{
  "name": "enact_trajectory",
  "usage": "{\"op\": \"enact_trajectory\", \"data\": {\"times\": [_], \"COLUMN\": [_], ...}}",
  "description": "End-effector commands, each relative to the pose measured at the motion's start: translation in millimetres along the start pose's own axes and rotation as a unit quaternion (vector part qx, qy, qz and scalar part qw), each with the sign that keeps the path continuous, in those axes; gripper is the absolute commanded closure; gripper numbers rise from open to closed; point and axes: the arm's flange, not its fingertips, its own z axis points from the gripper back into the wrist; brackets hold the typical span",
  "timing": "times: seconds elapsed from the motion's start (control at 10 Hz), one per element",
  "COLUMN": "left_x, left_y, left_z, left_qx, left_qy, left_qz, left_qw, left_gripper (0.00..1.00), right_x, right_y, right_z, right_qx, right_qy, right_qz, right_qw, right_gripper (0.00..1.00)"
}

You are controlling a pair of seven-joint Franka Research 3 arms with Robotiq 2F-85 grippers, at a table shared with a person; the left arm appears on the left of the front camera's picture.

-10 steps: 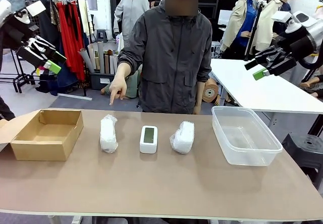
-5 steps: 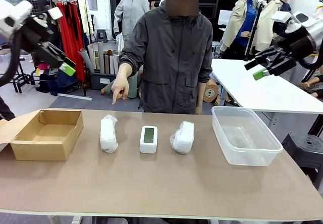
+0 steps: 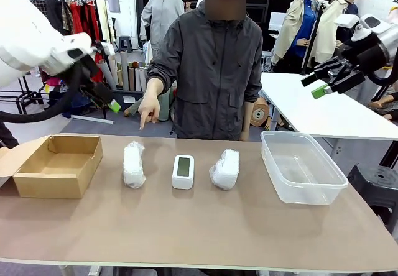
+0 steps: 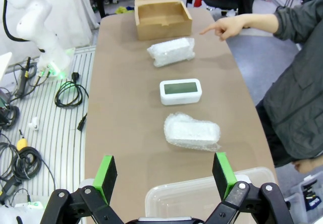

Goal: Separate and place wrapped and unwrapped clocks.
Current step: Pick up the Digital clock indicated by the person.

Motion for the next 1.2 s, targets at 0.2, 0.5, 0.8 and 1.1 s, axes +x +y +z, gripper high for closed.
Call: {"op": "enact_trajectory", "data": {"times": [0.2, 0.5, 0.8, 1.1], "left_x": [-3, -3, 6, 25], "left_y": [3, 3, 5, 2], "left_z": [-19, -19, -34, -67], "left_qx": [-0.002, -0.002, 0.078, 0.179], "left_qy": [0.020, 0.020, 0.073, 0.066], "left_qz": [0.016, 0.016, 0.101, 0.230], "left_qw": [1.000, 1.000, 0.989, 0.954], "left_gripper": [0.00, 0.00, 0.00, 0.00], "right_x": [1, 1, 1, 1], "right_y": [0, 0, 0, 0], "right_z": [0, 0, 0, 0], "right_qx": [0.001, 0.001, 0.001, 0.001], "right_qy": [-0.001, -0.001, -0.001, -0.001], "right_qz": [0.002, 0.002, 0.002, 0.002], "right_qw": [1.000, 1.000, 1.000, 1.000], "right_gripper": [0.00, 0.00, 0.00, 0.00]}}
